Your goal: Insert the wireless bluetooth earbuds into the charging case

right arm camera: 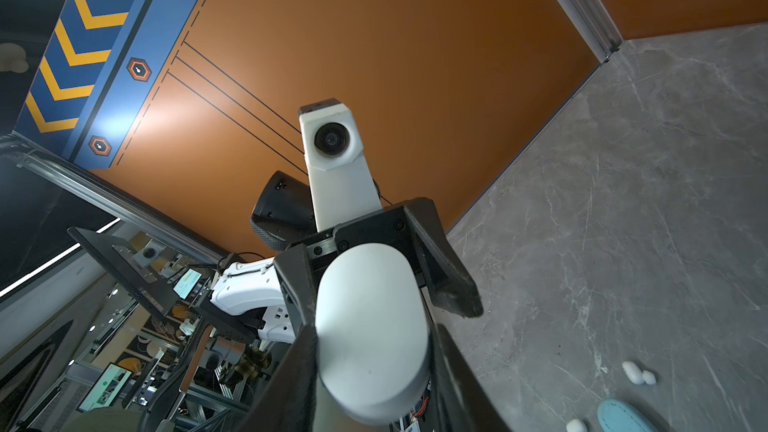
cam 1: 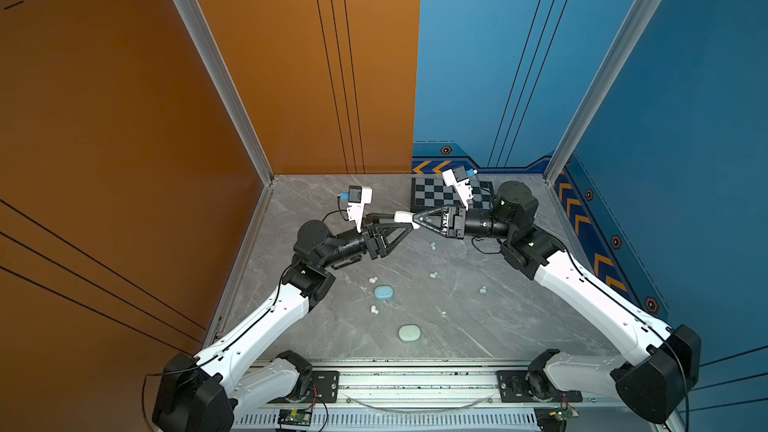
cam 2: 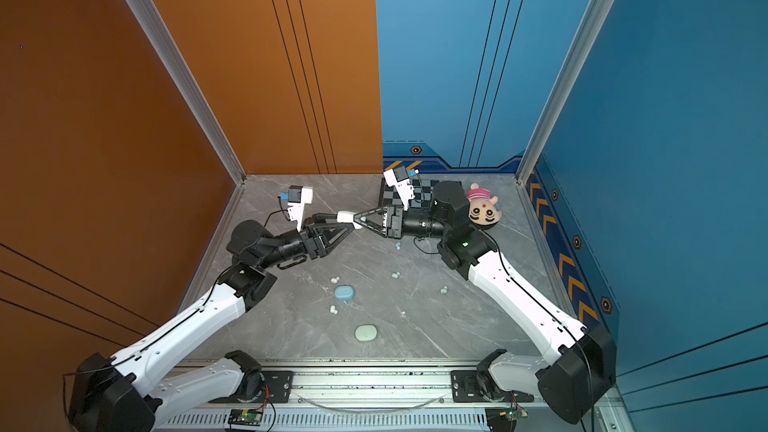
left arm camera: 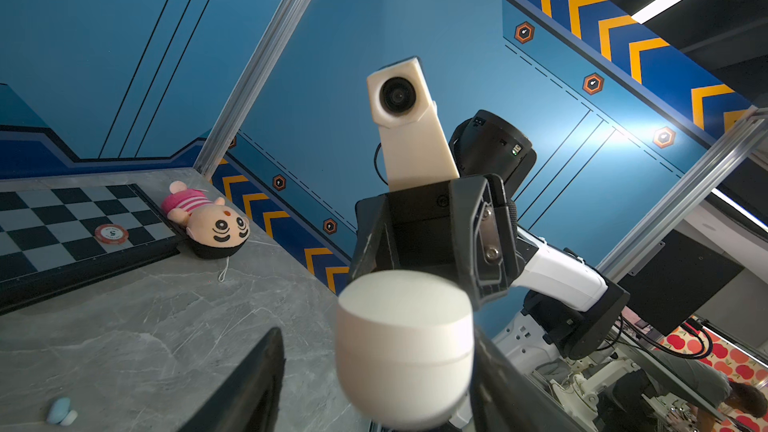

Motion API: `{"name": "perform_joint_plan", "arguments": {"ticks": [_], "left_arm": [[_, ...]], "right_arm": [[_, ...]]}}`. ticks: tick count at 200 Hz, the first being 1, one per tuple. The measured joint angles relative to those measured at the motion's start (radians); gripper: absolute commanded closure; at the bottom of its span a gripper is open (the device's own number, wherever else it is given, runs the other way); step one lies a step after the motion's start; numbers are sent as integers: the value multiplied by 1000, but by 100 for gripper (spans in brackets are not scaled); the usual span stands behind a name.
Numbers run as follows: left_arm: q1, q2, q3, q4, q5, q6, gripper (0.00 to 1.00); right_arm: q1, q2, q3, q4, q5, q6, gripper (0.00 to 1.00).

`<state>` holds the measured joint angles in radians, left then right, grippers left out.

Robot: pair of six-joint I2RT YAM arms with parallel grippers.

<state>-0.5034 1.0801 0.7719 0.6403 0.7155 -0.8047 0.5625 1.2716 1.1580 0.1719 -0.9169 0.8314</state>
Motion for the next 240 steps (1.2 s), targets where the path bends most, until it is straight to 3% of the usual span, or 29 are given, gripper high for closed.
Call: {"name": "perform_joint_plan", "arguments": {"ticks": [27,54,86,135,170,240], "left_arm": [[0,0,0,0,-1,0,30],[0,0,0,0,0,1,37],[-2,-2,1,9,5,10,53],[-2,-2,2,7,22,4,91],[-2,-2,2,7,23,4,97],[-10,-2,2,5,25,15,98]], "right_arm": [[5,3,0,0,-3,0,73],[5,3,0,0,-3,0,73],[5,8,0,0,-2,0,71],[1,12,3,-4,-2,-10,49],[8,12,9,-44,-2,-32,40],[5,12,34,-121,13,-80,35]]}}
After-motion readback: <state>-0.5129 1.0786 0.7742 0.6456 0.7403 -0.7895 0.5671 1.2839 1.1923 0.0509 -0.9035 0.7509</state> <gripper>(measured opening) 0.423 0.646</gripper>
